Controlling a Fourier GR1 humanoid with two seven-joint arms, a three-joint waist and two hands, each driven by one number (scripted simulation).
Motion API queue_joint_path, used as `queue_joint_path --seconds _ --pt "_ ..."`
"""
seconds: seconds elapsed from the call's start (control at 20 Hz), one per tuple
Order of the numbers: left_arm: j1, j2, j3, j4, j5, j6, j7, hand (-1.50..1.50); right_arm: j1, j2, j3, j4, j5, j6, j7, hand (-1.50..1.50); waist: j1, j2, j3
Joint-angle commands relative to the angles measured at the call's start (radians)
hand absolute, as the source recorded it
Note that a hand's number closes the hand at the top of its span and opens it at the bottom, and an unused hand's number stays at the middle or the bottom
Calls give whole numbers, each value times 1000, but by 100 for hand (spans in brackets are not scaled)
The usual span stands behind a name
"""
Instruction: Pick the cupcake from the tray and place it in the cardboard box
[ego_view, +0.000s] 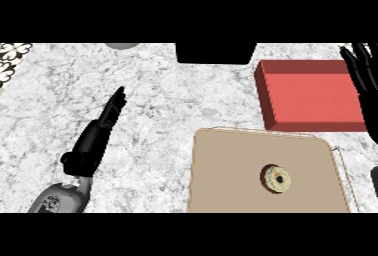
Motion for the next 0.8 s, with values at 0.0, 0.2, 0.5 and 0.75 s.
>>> queue_joint_path --seconds 0.0,0.2,0.5,0.75 --pt "26 7 31 36 -17 -36 -68 0 -7 0 7 -3 -3 82 -5 -150 -13 -8 15" --pt "-79 155 95 -15 -8 -113 -13 0 -112 -199 -68 41 -170 352 28 -150 -6 -6 16" --pt "-49 143 74 15 12 -172 -64 0 -14 -283 -35 271 216 540 -346 -150 12 6 19" --pt "-71 133 75 6 7 -173 -35 0 -18 -359 -10 242 457 539 -643 -150 1 -1 19"
